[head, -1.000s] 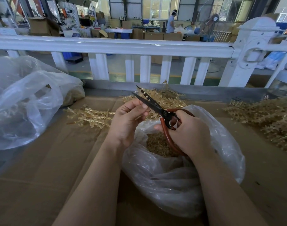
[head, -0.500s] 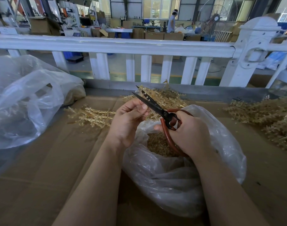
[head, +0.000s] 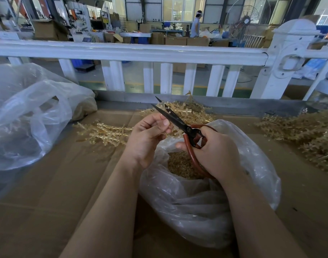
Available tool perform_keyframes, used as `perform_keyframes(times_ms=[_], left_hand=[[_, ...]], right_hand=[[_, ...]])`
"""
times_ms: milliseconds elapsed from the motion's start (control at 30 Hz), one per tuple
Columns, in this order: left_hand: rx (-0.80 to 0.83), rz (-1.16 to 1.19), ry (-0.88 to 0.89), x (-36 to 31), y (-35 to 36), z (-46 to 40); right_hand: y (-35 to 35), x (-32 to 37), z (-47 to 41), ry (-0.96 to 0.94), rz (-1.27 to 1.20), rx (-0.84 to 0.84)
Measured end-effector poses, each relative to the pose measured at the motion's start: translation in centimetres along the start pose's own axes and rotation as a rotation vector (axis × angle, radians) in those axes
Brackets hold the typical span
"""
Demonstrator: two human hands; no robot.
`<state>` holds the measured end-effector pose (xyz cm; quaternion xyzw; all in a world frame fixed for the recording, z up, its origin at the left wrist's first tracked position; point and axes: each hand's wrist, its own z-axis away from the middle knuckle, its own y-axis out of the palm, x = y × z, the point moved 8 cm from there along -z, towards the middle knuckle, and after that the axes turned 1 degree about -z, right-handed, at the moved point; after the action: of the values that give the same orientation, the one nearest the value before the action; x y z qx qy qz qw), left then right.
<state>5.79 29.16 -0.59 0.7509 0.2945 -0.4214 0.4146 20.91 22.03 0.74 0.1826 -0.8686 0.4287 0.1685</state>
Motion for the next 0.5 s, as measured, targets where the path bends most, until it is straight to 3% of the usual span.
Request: perform_keyframes(times_ms=[500], left_hand=[[-0.022,-0.091,0.020,-0.27,0.17,0.13]], right_hand=[[-0.26,-0.28,-0.12,0.020,0.097,-0.008]])
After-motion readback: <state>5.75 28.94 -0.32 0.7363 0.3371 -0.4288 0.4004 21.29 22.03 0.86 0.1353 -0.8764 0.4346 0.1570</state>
